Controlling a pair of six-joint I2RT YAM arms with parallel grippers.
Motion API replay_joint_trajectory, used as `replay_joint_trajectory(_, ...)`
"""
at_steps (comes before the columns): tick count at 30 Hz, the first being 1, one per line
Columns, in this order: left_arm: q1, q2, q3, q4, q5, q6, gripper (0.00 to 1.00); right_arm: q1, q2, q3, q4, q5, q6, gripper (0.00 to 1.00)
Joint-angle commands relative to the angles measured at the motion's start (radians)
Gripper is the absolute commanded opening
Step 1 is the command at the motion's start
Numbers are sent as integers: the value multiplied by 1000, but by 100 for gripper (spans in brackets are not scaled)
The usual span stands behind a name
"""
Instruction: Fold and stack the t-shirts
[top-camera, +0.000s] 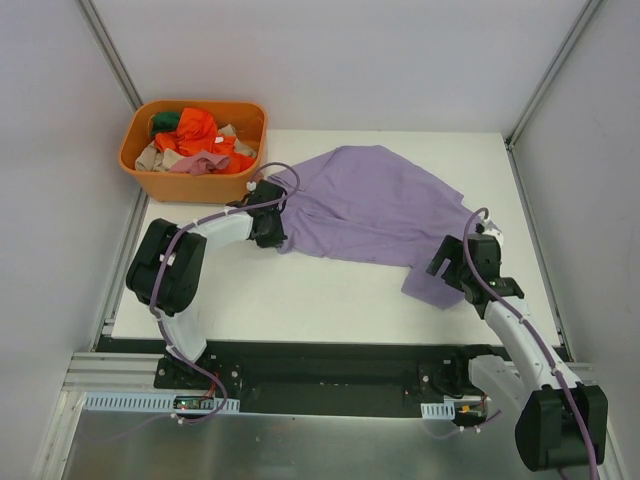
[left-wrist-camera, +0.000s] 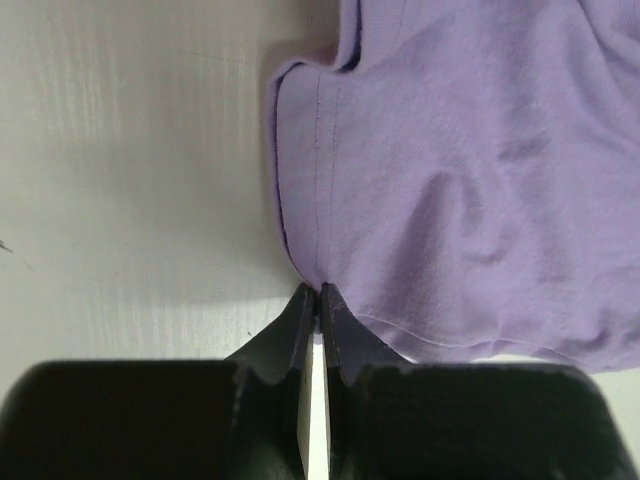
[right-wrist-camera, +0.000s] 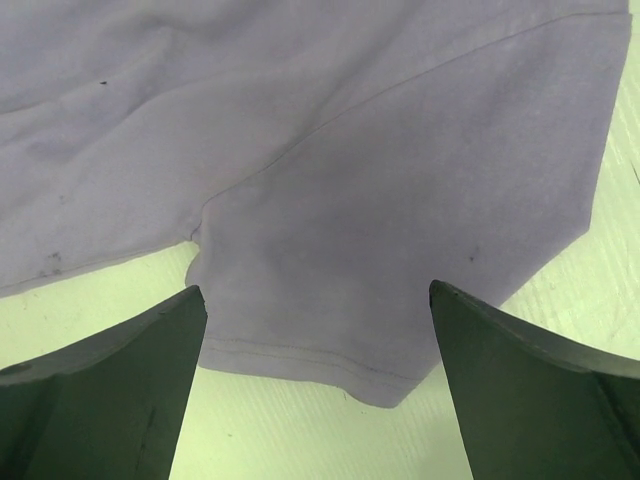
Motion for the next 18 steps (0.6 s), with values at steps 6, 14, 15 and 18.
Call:
replay_joint_trajectory(6,-7,-158,24,-30,-147,62,0,31,-19,56,-169,-13,-5,99)
replay_joint_trajectory(14,-6,-204,-13,-30,-224,68,0,68,121,79,-283,50,81,88)
replay_joint_trajectory(15,-6,-209,-16,-30,-224,68,0,68,142,79,-278,50,92,85)
replay_joint_trajectory(18,-6,-218,-23,-29,-221,65,0,68,201,81,-249,30,106,73)
